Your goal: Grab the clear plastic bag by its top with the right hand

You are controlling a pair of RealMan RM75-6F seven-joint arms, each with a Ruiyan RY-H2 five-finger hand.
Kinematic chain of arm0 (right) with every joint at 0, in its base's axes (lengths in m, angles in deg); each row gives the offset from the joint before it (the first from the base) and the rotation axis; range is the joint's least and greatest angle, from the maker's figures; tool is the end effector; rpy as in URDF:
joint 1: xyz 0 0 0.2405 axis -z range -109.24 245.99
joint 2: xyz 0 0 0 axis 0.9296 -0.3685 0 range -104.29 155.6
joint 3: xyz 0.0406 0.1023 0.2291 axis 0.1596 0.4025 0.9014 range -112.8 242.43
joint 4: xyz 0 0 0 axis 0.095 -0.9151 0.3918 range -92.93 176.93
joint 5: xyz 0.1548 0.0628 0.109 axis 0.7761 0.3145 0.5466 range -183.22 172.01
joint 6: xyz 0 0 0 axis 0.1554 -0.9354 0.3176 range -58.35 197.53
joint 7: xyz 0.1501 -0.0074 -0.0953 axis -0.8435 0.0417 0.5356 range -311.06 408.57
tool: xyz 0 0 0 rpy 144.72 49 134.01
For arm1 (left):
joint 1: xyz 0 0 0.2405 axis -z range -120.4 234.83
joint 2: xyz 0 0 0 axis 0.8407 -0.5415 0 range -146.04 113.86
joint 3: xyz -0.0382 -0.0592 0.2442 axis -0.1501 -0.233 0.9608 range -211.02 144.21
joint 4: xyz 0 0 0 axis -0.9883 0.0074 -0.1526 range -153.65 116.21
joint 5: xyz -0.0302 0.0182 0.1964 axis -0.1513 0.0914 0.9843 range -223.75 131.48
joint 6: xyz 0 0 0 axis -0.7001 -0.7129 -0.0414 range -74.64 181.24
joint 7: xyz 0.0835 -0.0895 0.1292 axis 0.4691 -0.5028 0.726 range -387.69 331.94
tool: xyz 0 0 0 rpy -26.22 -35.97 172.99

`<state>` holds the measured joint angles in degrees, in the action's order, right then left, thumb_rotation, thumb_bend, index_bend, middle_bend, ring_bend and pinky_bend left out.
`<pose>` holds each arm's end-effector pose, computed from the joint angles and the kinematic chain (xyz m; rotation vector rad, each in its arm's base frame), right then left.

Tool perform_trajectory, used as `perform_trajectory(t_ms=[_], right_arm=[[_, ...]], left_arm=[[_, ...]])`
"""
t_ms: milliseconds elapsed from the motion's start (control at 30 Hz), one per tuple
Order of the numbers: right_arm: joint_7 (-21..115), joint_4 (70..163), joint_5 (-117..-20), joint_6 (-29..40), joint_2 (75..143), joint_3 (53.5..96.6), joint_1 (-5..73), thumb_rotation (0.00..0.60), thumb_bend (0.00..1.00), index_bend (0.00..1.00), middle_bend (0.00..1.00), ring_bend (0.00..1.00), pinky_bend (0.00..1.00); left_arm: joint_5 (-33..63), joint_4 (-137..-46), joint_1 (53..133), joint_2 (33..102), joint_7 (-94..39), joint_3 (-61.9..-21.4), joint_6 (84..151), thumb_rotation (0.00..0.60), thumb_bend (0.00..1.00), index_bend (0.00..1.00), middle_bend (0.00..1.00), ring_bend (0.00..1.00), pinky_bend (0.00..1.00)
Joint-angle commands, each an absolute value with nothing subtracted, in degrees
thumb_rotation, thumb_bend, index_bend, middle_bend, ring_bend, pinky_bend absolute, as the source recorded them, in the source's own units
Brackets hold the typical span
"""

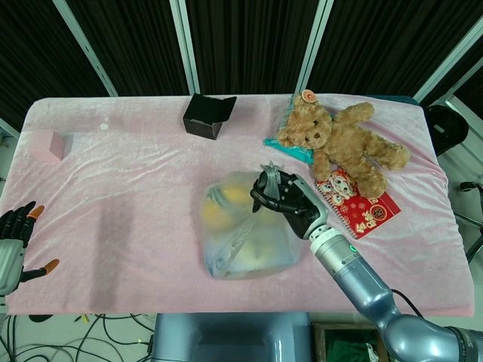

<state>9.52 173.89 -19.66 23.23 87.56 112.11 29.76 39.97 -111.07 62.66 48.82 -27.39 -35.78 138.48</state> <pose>-0.0017 -0.3326 0.1294 -0.5261 2.5155 -1.5824 -0.3019 0.2154 0.1619 -1.3948 -0.9052 -0.9170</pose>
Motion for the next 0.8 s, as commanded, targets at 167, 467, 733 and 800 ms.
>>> perform_trajectory(t_ms=[167, 467, 733, 800], right_arm=[[10.5, 172.8, -15.4, 21.4, 84.5, 113.0, 27.3, 0.6, 0.62, 0.97, 0.99, 0.98, 0.96], [9.7, 172.3, -12.4, 22.9, 82.1, 112.9, 26.9, 0.6, 0.69, 1.0, 1.0, 1.0, 1.0], [9.4, 172.5, -10.1, 22.4, 78.3, 117.9, 24.1, 0.6, 0.69, 1.0, 1.0, 1.0, 1.0], [9.8, 172.9, -8.8, 22.0, 76.5, 119.8, 22.8, 0.6, 0.69, 1.0, 1.0, 1.0, 1.0]], left_arm=[[40.0, -111.1, 62.7, 48.8, -27.4, -35.8, 138.5, 0.6, 0.0, 0.0, 0.0, 0.0, 0.0], [40.1, -111.2, 62.6, 48.8, -27.3, -35.7, 138.7, 0.6, 0.0, 0.0, 0.0, 0.0, 0.0], [39.9, -111.2, 62.6, 48.8, -27.2, -35.7, 138.4, 0.6, 0.0, 0.0, 0.0, 0.0, 0.0], [39.9, -111.2, 62.7, 48.8, -27.1, -35.7, 138.4, 0.6, 0.0, 0.0, 0.0, 0.0, 0.0]])
